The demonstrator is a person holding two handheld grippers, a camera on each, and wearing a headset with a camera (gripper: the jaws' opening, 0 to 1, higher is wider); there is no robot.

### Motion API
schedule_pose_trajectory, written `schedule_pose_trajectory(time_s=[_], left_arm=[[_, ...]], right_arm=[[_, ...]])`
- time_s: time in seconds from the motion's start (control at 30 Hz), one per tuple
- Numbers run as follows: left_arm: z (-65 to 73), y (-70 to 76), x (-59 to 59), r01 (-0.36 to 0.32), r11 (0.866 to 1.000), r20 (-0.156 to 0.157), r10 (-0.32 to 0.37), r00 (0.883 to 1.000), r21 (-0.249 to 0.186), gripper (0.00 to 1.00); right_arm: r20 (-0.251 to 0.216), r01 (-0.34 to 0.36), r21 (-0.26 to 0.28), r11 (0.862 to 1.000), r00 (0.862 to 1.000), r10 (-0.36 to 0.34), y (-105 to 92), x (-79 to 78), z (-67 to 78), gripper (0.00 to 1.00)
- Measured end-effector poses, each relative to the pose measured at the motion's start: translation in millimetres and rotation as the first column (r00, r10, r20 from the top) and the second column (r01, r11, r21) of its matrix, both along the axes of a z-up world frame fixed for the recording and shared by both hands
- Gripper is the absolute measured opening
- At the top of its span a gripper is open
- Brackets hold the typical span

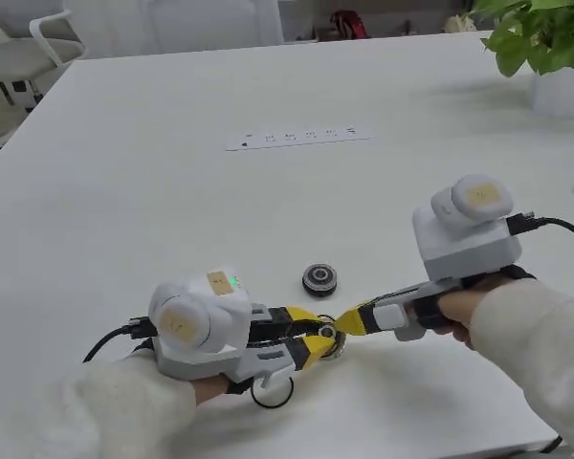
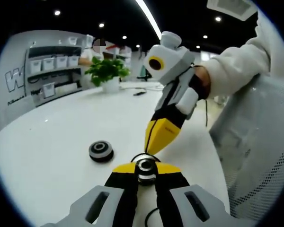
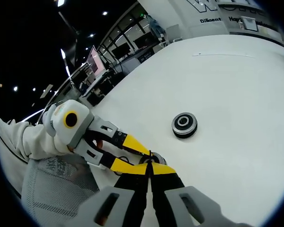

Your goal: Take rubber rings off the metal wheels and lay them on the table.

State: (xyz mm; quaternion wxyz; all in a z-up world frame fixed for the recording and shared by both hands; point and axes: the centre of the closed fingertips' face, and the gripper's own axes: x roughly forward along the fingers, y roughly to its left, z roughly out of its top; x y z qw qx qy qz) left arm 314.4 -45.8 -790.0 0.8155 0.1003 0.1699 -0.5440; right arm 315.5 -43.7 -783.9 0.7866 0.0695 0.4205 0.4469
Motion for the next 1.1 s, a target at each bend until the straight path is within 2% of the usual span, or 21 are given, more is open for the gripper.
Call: schedule_pose_trajectory(time_s=[0.27,0.43,0.5,0.53,0.6,0.7,0.87,0.9,1.0,1.1], left_arm=[[0.3,-0.8,0.2,-0.012,1.0,-0.032,0.012,0.999,-0.006,0.15],[0.7,-2.4,1.1,-0.006,0.999,-0.027,0.007,1.0,0.034,0.14],[1.0,-1.9,1.8,-0.017,0.999,-0.05,0.019,0.999,0.036,0.14],[0.8,-1.7,1.9,-0.02,0.999,-0.05,0.022,0.998,0.037,0.14],[0.1,-2.3,1.6,-0.021,0.999,-0.029,0.022,0.999,0.047,0.13],[0.4,-2.5,2.9,-0.027,0.999,-0.028,0.028,0.999,0.046,0.13],[0.7,-2.0,2.0,-0.032,0.999,-0.045,0.034,0.998,0.032,0.13],[-1.0,-0.6,2.4,-0.042,0.998,-0.049,0.044,0.998,0.04,0.12],[-1.3,-2.3,1.7,-0.027,0.998,-0.029,0.028,0.999,0.048,0.12],[-0.9,-2.9,1.4,-0.022,0.998,-0.022,0.023,0.999,0.055,0.13]], right_arm=[[-0.005,-0.007,-0.009,1.0,1.0,0.007,-1.4,0.2,-2.9,0.0],[0.001,-0.012,-0.01,1.0,1.0,0.012,-2.3,0.0,-2.4,0.0],[0.003,-0.015,-0.011,1.0,1.0,0.015,-3.1,-0.3,-2.9,0.0],[0.002,-0.015,-0.011,1.0,1.0,0.015,-3.4,-0.4,-3.1,0.0],[0.001,-0.016,-0.011,1.0,1.0,0.017,-4.1,-0.4,-3.3,0.0],[0.006,-0.016,-0.006,1.0,1.0,0.016,-4.8,-0.2,-1.5,0.0],[0.006,-0.021,-0.011,1.0,1.0,0.021,-4.6,-1.0,-2.2,0.0],[0.006,-0.022,-0.012,1.0,1.0,0.022,-4.8,-1.0,-2.6,0.0],[0.005,-0.023,-0.013,1.0,1.0,0.024,-5.5,0.1,-2.8,0.0],[0.006,-0.024,-0.012,1.0,1.0,0.024,-6.0,1.9,-3.0,0.0]])
